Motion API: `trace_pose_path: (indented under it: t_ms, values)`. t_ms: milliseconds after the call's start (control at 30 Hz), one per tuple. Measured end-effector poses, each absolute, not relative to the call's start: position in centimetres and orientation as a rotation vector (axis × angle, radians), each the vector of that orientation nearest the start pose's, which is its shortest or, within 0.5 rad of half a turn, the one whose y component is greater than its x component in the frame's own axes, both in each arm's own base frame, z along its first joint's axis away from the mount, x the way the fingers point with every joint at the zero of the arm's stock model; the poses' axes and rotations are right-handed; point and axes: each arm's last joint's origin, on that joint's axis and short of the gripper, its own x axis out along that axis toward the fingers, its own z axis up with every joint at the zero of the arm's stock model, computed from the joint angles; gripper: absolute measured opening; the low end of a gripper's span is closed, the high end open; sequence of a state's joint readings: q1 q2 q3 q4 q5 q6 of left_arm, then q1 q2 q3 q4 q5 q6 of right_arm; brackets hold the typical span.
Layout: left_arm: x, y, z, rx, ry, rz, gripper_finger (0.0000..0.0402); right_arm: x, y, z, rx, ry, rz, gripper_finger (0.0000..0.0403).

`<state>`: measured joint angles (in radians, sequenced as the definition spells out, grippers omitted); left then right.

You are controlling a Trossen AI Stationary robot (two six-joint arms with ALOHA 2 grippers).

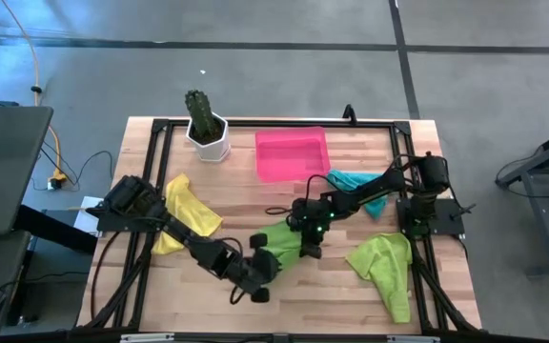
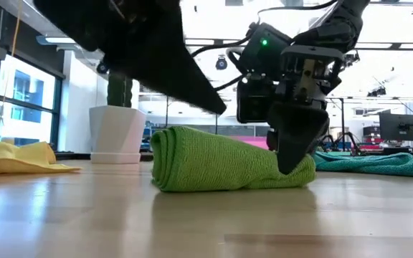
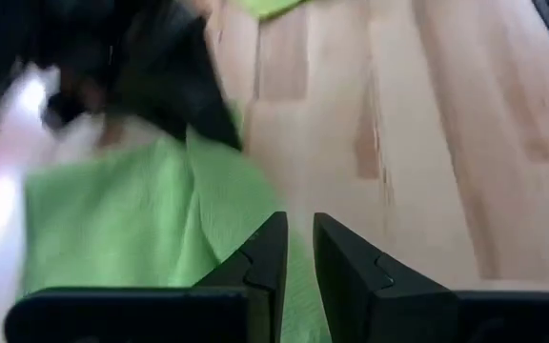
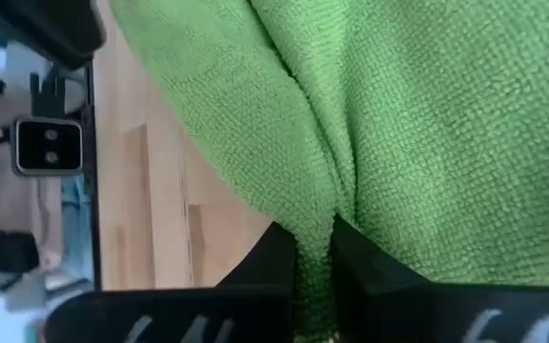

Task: Roll microfiber towels into tight, uniform cylinder then place into a basket
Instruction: Roll the green microfiber cloth

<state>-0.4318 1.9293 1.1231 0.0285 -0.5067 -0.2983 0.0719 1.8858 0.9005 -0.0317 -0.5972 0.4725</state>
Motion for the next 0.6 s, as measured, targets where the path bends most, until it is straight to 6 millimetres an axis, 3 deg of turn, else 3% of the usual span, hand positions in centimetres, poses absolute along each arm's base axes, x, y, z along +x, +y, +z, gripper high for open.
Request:
trace_pose_path:
  t_ms: [133, 333, 600]
  values:
    - [36.1, -15.7, 14.6, 0.217, 0.686, 0.125, 0.0047, 33.3, 4.0, 10.6, 0.750, 1.157, 0.323, 0.0008]
    - [36.0, -16.2, 13.7, 0.298, 0.695, 0.131, 0.0047, 33.3, 4.0, 10.6, 0.816, 1.178, 0.280, 0.0009]
    - [36.2, -15.5, 11.5, 0.389, 0.747, 0.212, 0.0047, 33.3, 4.0, 10.6, 0.848, 1.189, 0.271, 0.0009]
